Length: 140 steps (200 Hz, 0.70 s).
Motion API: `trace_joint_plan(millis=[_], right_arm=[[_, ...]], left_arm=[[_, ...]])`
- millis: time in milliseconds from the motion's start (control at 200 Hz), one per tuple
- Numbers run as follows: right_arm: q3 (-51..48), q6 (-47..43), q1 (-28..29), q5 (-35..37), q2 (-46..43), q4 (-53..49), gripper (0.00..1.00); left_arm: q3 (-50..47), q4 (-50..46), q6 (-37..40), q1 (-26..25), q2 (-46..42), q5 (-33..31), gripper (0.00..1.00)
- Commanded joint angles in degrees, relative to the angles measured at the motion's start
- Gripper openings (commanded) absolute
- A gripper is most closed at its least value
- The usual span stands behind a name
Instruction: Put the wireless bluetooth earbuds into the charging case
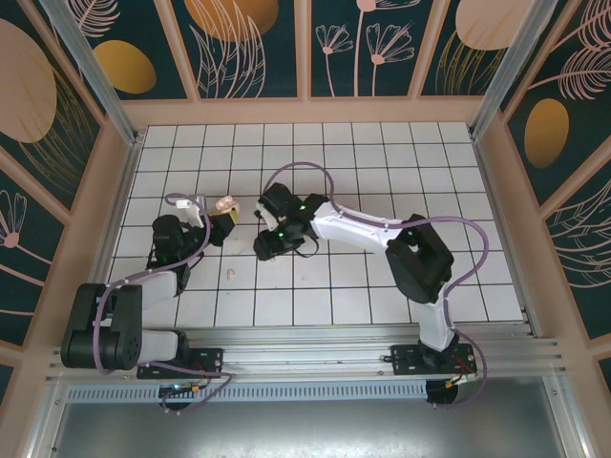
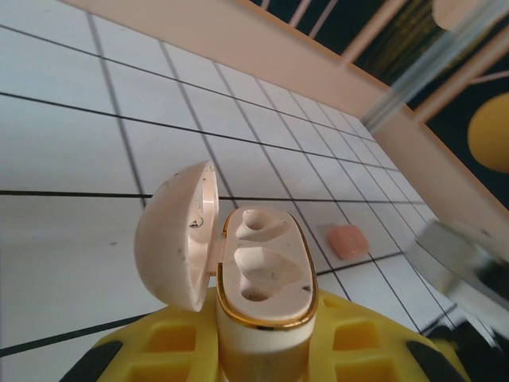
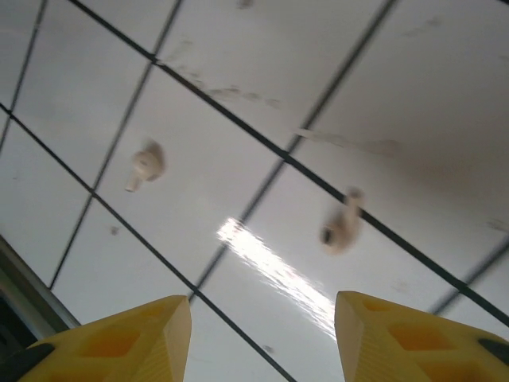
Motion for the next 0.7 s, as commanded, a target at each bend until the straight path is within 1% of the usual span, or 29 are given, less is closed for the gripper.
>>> trace_joint_plan(millis=[0, 125, 315, 460, 696], right_arm=[[3.8, 4.8, 1.9, 0.5, 3.2, 0.7, 0.51], [5.5, 9.7, 3.0, 0.3, 5.6, 2.2, 0.51], [10.8, 14.8, 4.2, 0.8, 9.9, 1.5, 0.51], [16.4, 16.8, 5.1, 0.9, 14.4, -1.6, 0.51], [23.5, 19.1, 6.3, 0.4, 19.5, -5.6, 0.49]], left_arm=[[0.3, -0.4, -2.7, 1.8, -0.1, -2.6, 0.14], [0.8, -2.4, -2.4, 2.9, -1.2, -5.0, 0.14], [1.6, -3.4, -2.4, 5.2, -0.5, -5.9, 0.14], [2.0, -2.3, -3.2, 6.3, 1.2, -6.2, 0.14], [1.8, 0.7, -4.5, 6.4, 4.0, -7.4, 0.14]])
